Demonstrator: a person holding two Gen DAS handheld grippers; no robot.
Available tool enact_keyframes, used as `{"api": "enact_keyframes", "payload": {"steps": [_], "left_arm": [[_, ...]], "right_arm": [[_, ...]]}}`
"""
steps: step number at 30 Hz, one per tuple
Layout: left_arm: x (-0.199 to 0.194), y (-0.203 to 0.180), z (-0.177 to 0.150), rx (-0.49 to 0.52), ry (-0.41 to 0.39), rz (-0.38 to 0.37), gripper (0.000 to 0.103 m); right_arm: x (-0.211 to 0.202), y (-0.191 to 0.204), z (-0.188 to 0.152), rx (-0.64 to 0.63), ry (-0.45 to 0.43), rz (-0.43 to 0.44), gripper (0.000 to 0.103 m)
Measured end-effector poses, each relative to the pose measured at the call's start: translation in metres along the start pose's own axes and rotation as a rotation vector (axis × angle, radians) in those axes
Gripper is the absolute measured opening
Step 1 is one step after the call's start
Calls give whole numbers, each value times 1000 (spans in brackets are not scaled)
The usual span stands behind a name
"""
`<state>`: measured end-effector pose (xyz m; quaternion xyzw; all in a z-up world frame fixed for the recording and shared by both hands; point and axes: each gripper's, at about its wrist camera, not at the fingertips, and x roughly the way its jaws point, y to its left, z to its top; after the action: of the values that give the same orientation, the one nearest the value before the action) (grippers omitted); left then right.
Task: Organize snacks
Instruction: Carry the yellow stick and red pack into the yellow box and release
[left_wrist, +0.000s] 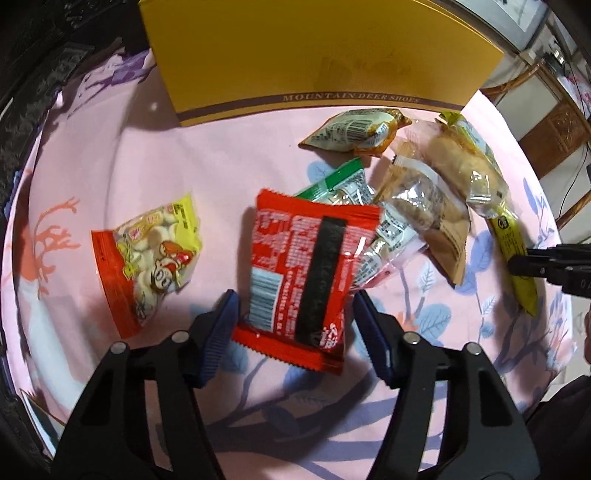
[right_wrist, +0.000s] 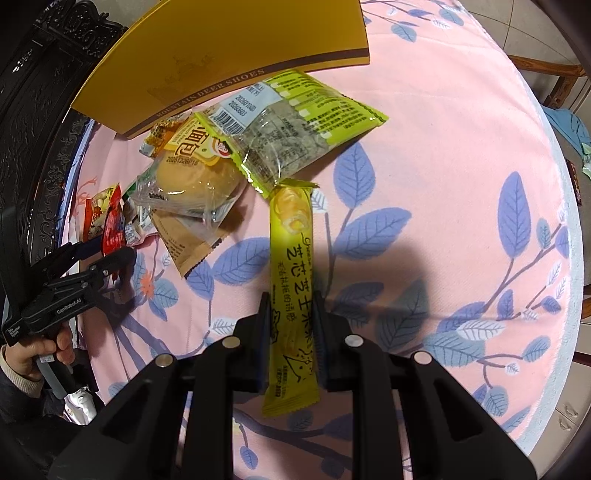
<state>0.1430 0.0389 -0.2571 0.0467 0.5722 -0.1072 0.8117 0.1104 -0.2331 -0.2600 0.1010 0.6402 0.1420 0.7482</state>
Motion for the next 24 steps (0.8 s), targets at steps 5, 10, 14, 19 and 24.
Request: {"api": "enact_keyframes", "payload": {"steps": [5,10,14,19,24], "left_arm": [[-7,1,-1,-14,-19,-23,43],[-23,-3,-14,-45,-65,-54,43],[-40,-8,-27,-57,-87,-75,43],[-65,-12,-33,-89,-129,-107,43],[-93,-19,-24,-99,-190,-130,43]], "right_arm": [[0,0,1,-1,2,-3,21],[0,3,-1,-5,0,-7,21],[-5,0,-5,15,5,26,21],[-23,-5,-10,38,-1,66,21],[-52,1,-15,18,-41,125,21]]}}
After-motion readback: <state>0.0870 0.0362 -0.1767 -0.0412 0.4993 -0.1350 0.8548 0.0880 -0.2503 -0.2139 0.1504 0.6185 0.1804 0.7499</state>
